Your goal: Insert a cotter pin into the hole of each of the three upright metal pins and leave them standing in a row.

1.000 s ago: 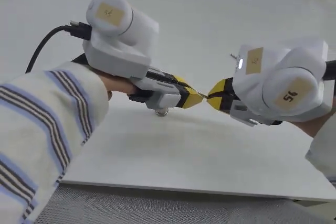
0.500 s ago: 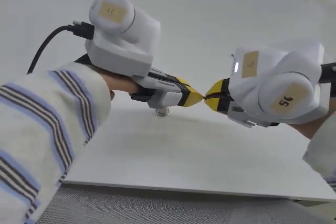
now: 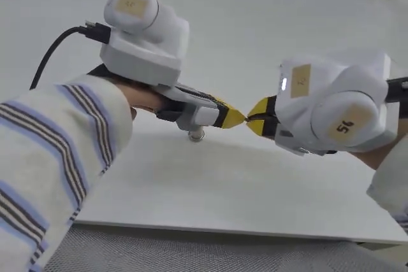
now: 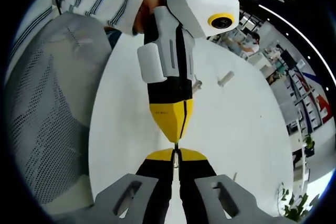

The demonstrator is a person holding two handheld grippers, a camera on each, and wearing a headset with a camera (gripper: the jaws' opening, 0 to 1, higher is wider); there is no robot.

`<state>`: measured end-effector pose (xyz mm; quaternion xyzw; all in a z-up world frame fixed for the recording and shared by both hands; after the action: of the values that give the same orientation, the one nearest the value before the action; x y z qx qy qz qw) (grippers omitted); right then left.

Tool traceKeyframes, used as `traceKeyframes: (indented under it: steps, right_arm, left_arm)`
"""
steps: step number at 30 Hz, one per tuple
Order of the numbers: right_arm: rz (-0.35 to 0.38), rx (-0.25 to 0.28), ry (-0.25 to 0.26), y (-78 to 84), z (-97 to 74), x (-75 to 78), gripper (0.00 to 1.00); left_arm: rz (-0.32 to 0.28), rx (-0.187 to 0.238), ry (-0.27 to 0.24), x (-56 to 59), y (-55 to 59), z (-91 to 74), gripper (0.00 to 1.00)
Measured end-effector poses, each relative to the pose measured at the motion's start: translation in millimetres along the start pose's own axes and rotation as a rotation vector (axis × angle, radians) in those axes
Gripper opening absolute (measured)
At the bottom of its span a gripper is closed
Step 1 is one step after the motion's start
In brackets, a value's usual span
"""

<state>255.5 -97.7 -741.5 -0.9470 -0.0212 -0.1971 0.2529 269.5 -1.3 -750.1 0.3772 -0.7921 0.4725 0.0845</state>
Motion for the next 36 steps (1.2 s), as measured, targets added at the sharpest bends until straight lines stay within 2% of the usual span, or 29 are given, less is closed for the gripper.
traceKeyframes:
  steps: [13, 27, 36]
  right_arm:
    - [-0.002, 0.0, 0.005, 2.3, -1.2, 0.4, 0.03]
    - [0.012, 0.01, -0.016, 3.2, -0.6, -1.7, 0.04]
    - [-0.004, 0.03, -0.022, 4.3, -0.3, -1.4, 0.08]
  left_arm:
    - [0.019, -0.004, -0.008, 3.7, -1.0, 2.0, 0.01]
    - [0.039, -0.017, 0.001, 5.6, 1.7, 1.8, 0.0]
    - [0.081, -0.015, 0.001, 6.3, 2.8, 1.0, 0.0]
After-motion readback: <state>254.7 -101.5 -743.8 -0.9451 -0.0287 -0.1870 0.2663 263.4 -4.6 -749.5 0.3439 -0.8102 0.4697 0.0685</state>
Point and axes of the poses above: the centre of the closed fingertips' face, and the gripper's own axes: z roughly forward along the fingers, x roughly to its right, y roughly out of its underside, the point moved 7 cm from there along -z, roughly backward along the fingers, and after that the axes turned 2 degrees about -x, right-handed, at the moved point
